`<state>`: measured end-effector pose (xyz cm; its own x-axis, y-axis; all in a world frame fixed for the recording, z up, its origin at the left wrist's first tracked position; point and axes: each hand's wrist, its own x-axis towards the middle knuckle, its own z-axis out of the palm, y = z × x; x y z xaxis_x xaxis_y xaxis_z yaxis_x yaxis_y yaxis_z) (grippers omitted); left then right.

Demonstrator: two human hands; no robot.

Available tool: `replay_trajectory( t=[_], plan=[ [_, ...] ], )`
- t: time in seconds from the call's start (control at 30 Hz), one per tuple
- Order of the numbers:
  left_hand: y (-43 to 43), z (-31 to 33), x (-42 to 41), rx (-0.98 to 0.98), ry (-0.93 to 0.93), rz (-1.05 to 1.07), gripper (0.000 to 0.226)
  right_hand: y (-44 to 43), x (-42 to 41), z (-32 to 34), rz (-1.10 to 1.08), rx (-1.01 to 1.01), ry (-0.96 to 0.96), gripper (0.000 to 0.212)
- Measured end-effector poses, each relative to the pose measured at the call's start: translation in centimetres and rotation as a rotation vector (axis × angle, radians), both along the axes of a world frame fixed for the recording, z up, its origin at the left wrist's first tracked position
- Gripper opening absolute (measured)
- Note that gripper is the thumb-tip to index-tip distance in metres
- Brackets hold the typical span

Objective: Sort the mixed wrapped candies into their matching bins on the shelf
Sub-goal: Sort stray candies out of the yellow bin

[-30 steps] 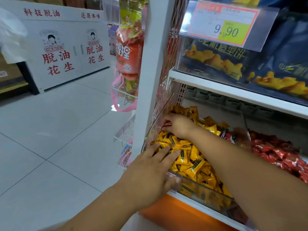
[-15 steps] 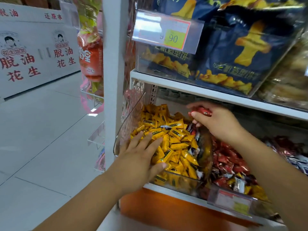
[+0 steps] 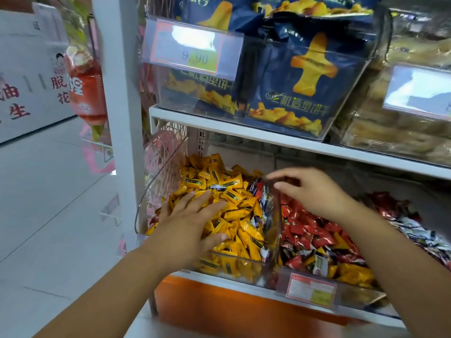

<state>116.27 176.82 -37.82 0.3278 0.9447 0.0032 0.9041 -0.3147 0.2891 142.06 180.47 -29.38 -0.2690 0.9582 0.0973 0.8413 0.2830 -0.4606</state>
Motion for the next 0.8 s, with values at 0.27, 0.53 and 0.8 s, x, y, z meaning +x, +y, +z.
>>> replay_trajectory(
  t=[0.27,0.53,0.8],
  plan=[
    [0.6,0.1,-1.8,-0.017,-0.011,0.044,0.093,9.5,-8.7,-3.7,0.221,-0.115,-0.404,0.039],
    [1.4,0.4,-1.7,0.011,0.024,0.036,0.076,10.6,-8.1,-4.3,0.194,-0.167,-0.130,0.020],
    [2.8,1.8,2.6,0.107,-0.056,-0.125,0.058,10.9,-2.7,0.2,0.168,-0.131,-0.288,0.016]
  ],
)
